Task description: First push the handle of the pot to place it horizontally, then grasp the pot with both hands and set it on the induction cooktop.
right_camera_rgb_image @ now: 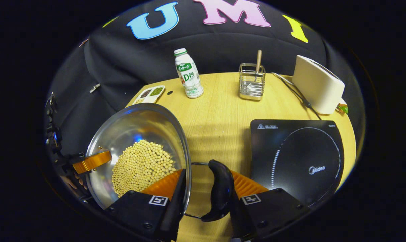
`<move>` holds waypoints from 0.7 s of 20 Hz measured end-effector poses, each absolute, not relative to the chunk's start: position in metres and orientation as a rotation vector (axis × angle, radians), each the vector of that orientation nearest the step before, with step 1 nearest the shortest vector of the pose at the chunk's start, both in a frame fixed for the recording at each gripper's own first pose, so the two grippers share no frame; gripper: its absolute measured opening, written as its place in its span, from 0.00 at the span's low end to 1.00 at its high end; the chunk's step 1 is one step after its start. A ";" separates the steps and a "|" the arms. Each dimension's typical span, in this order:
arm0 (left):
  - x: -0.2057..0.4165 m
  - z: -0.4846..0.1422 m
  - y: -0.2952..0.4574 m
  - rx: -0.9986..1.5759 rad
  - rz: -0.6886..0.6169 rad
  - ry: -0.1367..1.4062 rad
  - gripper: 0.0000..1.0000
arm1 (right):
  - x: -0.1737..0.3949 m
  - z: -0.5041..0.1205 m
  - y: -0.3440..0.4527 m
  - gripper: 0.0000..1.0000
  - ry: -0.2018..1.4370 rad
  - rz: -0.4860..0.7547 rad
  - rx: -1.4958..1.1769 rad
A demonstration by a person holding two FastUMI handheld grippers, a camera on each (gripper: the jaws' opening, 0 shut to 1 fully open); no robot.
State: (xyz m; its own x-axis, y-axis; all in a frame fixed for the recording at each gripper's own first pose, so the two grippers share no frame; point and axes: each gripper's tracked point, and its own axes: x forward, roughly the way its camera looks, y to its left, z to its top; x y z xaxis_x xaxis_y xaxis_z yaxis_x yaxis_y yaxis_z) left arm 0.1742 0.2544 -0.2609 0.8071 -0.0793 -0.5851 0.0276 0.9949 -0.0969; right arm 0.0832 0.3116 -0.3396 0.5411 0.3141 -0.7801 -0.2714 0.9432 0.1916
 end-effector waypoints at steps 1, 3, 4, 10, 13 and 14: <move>0.169 -0.253 0.248 -0.082 -0.060 0.631 0.63 | 0.079 -0.330 0.305 0.64 0.935 0.345 0.053; 0.157 -0.240 0.233 -0.080 -0.066 0.635 0.63 | 0.071 -0.314 0.293 0.64 0.935 0.342 0.063; 0.151 -0.234 0.226 -0.082 -0.068 0.639 0.63 | 0.068 -0.306 0.286 0.64 0.933 0.344 0.067; 0.130 -0.215 0.165 -0.095 -0.093 0.643 0.63 | 0.058 -0.270 0.227 0.60 0.899 0.332 0.080; 0.132 -0.209 0.133 -0.089 -0.110 0.631 0.63 | 0.060 -0.261 0.194 0.64 0.885 0.314 0.088; 0.133 -0.208 0.123 -0.089 -0.118 0.628 0.63 | 0.061 -0.258 0.184 0.64 0.879 0.309 0.086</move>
